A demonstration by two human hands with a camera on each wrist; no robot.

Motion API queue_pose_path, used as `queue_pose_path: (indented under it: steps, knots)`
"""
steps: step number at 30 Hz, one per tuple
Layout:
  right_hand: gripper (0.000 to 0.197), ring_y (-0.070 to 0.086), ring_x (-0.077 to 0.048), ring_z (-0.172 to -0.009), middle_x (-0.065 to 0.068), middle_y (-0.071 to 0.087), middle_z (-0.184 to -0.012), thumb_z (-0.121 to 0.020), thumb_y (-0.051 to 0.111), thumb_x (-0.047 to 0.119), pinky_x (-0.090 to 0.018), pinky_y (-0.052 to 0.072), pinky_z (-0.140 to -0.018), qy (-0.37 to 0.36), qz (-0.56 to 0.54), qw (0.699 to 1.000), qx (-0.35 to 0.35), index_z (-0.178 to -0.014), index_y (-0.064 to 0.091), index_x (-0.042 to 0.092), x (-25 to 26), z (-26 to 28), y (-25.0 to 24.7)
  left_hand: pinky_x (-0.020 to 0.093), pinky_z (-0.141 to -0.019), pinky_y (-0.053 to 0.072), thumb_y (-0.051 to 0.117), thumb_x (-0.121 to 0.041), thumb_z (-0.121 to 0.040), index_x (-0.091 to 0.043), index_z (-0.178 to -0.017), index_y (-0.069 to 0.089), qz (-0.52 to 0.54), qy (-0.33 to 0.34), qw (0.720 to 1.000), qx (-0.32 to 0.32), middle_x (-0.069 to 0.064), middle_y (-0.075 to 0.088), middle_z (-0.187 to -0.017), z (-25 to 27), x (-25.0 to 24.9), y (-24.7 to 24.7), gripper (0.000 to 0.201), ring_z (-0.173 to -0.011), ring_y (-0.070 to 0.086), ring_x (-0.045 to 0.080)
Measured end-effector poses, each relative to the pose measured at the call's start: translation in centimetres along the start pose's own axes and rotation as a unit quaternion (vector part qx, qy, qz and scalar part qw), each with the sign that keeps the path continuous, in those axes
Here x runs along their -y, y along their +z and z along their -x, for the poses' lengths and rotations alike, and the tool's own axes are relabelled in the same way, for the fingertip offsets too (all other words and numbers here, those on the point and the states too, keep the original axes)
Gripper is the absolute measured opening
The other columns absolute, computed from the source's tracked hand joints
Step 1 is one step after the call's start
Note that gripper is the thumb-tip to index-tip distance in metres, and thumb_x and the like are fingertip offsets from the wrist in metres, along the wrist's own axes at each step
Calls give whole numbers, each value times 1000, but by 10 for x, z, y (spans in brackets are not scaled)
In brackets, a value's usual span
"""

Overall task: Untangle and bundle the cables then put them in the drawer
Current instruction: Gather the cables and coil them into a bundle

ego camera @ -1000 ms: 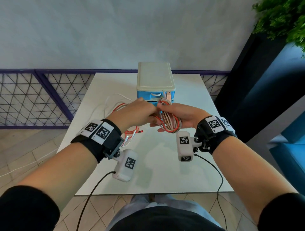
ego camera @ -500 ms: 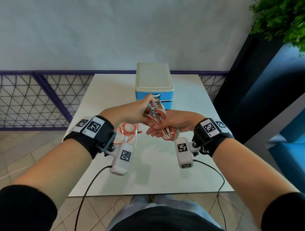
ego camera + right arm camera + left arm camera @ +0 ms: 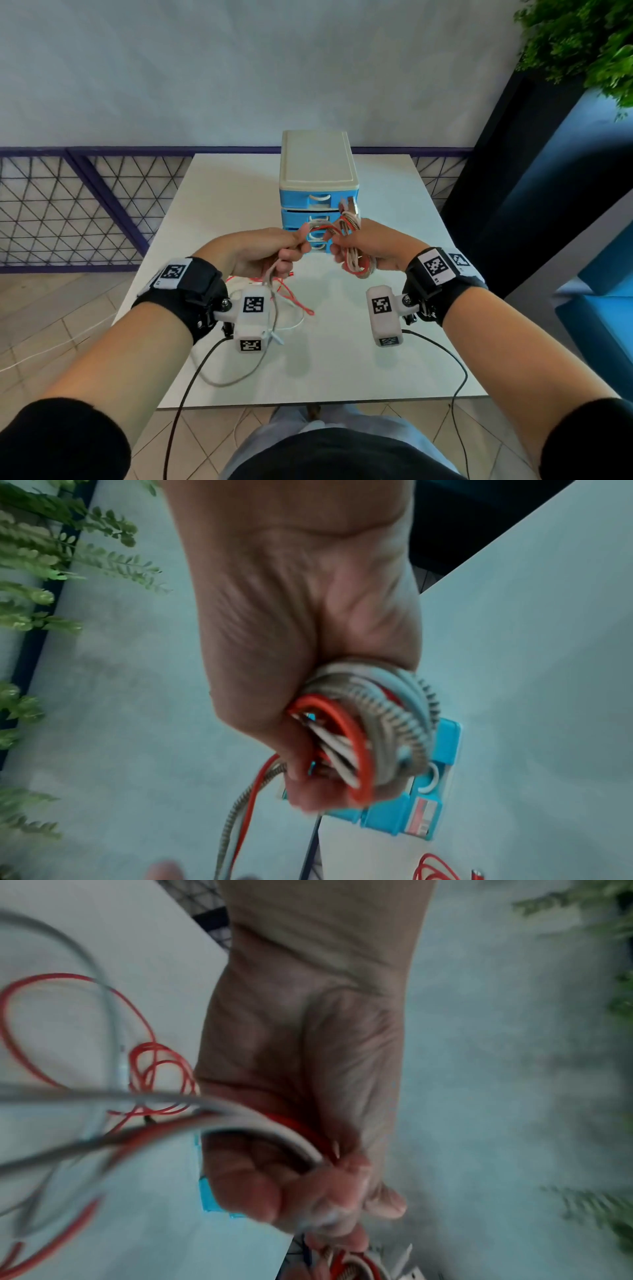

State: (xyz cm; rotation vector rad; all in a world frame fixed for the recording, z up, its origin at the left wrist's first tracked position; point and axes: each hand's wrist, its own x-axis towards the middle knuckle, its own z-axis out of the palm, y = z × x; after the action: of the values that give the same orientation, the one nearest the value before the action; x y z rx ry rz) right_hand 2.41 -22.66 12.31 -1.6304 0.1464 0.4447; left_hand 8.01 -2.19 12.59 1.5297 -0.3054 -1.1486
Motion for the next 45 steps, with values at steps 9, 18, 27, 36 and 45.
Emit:
queue_pose_path:
  steps: [9,18,27,36,45]
  knots:
    - [16,65,-13,-58,-2,64,-63,-100,47,11,-31,59,-61,-25,-150,987,-48,-90,59,6,-8,-8,7,17,-53,44,32,-38,-99,-20,-80,45,194,70,978,20,-9,37,-53,-2,15,14,30,-42,37,3]
    - [28,28,-5,-38,5,31,-52,-96,55,34,-18,31,-37,-47,-132,986,-87,-80,54,11,-8,-10,13,15,-42,34,31,-39,-100,-20,-80,46,162,81,983,22,-9,32,-50,3,5,19,32,-32,28,1]
    - [29,31,-8,-41,5,33,-52,-96,54,35,-22,37,-43,-70,-173,975,-122,-81,53,11,-5,-15,22,22,-53,36,29,-35,-102,-16,-86,50,153,117,981,-8,-6,35,-58,-6,13,28,33,-45,29,8]
    - [77,68,-20,-81,-7,70,-91,-66,47,78,-35,55,-74,-10,-141,989,-51,-107,64,14,3,-12,26,30,-60,43,26,-33,-102,-11,-112,42,-296,131,930,-175,3,51,-80,-14,3,71,29,-63,47,14]
    - [37,49,-15,-52,-3,52,-65,-81,70,48,-26,41,-51,-20,-111,987,-118,-70,58,15,1,-20,21,30,-62,47,28,-23,-102,-5,-102,49,-398,113,894,-171,10,62,-78,-16,-4,82,28,-68,62,24]
